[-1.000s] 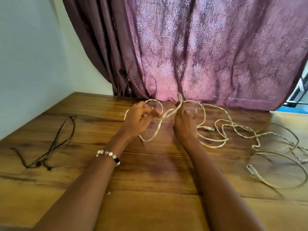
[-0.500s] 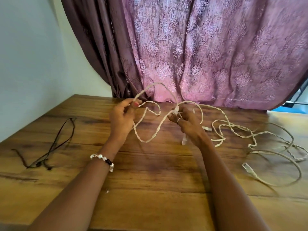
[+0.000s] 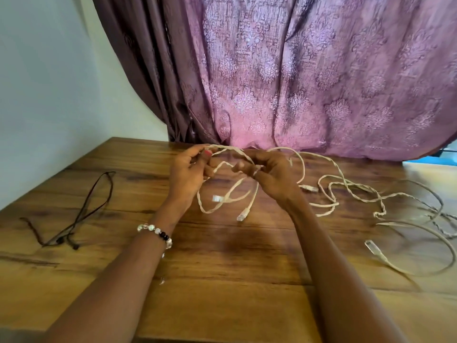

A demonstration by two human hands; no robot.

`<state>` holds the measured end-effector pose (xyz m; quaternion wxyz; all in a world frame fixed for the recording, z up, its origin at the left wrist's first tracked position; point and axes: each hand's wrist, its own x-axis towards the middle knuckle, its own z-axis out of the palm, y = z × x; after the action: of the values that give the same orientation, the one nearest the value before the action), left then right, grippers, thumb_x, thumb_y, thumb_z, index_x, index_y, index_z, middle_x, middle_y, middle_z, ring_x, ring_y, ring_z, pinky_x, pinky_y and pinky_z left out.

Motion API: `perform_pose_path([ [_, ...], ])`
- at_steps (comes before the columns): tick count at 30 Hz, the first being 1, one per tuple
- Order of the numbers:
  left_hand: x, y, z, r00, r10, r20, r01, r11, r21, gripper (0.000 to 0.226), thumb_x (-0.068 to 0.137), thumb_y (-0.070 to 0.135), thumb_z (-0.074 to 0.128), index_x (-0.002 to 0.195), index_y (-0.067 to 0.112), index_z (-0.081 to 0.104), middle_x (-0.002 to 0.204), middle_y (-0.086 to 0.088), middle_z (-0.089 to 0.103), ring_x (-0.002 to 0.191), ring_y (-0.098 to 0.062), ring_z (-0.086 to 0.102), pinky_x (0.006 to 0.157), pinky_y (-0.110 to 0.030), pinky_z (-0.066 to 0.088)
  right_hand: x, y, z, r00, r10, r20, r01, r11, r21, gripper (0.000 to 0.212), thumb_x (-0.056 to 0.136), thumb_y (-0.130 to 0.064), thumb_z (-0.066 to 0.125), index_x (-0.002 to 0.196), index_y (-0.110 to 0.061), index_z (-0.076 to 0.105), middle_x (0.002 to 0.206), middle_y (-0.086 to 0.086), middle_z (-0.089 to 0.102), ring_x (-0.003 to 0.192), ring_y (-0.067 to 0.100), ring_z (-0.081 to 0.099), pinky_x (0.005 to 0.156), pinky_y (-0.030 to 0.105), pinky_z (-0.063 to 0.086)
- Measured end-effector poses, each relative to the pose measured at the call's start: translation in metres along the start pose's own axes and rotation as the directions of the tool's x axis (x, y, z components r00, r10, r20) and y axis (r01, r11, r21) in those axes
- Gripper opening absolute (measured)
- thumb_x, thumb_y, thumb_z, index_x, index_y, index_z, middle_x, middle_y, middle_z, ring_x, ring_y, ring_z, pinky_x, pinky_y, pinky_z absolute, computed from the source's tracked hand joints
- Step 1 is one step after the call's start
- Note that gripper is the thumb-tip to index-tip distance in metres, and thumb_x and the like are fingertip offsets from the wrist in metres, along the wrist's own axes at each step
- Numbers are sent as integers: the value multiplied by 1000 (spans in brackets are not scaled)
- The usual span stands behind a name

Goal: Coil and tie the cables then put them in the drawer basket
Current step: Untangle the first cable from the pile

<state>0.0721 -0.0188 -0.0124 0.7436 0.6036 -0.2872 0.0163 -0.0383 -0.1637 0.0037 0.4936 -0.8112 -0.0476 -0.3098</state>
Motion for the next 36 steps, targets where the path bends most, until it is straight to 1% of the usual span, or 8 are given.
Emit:
perform_pose_path([
  [6,-8,6,1,955,291,-61,-267,930,251,31,84,13,70,107,9,50,79,-7,66,68,-14,63,62,-24,50,5,4,5,939,86,-332,-67,995,67,9,77,-24,68,81,-26,76,81,24,70,68,12,55,62,27,41],
  [9,-9,6,8,920,323,220,-380,870,313,26,77,21,77,93,6,64,83,-3,66,73,-8,60,67,-19,46,5,3,4,897,89,-433,-62,995,76,16,78,-28,73,90,-18,78,88,23,72,70,11,54,66,35,44],
  [13,-15,-5,17,720,247,649,-619,651,439,44,75,43,66,103,9,71,97,-3,70,86,-15,63,77,-29,49,6,-1,2,869,81,-489,-51,996,74,11,81,-21,73,83,-31,77,83,16,74,69,10,56,65,36,46],
  [19,-18,-6,17,725,197,660,-629,579,519,23,84,24,64,102,13,73,95,-2,73,88,-15,64,77,-30,48,6,-9,7,828,248,-503,-87,943,321,12,85,8,59,91,4,68,73,9,72,44,11,59,39,17,37],
  [23,-22,8,30,922,-26,387,-43,985,168,25,99,5,41,97,8,66,65,-7,69,57,-24,63,54,-33,50,8,-4,7,793,214,-570,-136,975,177,35,78,18,49,91,-14,55,65,-3,72,46,14,63,41,24,42],
  [27,-18,24,21,771,-422,476,509,858,-63,76,88,68,26,104,6,67,78,-21,71,55,-24,65,54,-28,51,7,5,7,796,93,-598,-215,967,-136,48,69,10,57,97,-24,37,61,-2,69,49,15,63,53,31,47],
  [31,-13,27,3,614,-483,625,645,763,-43,101,74,84,20,106,1,68,81,-23,70,62,-27,68,66,-37,56,12,11,1,853,61,-517,-228,937,-264,43,69,4,68,75,-33,46,57,-4,65,51,15,64,51,24,40],
  [36,-13,31,0,571,-535,622,599,790,129,93,59,86,35,78,3,73,78,-22,70,65,-27,69,69,-37,58,12,15,-3,930,22,-366,-167,914,-369,15,71,-21,80,77,-24,67,65,1,69,55,15,65,57,30,46],
])
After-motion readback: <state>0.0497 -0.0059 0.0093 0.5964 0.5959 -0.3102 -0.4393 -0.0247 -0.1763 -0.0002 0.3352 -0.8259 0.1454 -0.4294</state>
